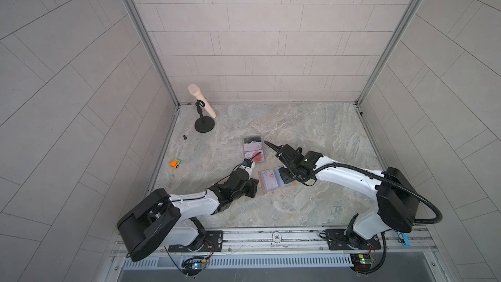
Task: Take the credit cards out of the card holder
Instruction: Flip over the card slot in the card holder, then take out the credit card from the card slot.
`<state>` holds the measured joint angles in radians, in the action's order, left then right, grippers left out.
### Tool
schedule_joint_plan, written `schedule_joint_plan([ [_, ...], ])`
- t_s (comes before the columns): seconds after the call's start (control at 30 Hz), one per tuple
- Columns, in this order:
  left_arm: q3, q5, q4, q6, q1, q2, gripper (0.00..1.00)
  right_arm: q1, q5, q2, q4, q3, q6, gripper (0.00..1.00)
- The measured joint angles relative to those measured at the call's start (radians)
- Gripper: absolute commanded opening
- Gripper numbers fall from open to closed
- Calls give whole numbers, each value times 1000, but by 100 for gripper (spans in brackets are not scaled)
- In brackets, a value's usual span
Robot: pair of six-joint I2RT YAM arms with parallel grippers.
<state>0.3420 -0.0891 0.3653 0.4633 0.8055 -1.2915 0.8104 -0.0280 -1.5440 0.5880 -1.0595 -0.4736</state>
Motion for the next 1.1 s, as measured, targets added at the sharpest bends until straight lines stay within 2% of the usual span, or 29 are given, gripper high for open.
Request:
schedule_joint_plan([
  [0.2, 43, -41, 3, -53, 0, -22, 8, -15, -176, -70, -80, -21, -2, 35],
  [0.4, 43, -49, 58, -53, 0, -84, 2, -42, -273, -180, -165, 0, -33, 32],
  [0.9, 43, -29, 141, -54, 0, -206, 0, -100, -311, -229, -253, 21, -62, 43],
  [1.1, 43, -14, 158, -54, 0, -237, 0, -111, -360, -242, -281, 21, -62, 44],
])
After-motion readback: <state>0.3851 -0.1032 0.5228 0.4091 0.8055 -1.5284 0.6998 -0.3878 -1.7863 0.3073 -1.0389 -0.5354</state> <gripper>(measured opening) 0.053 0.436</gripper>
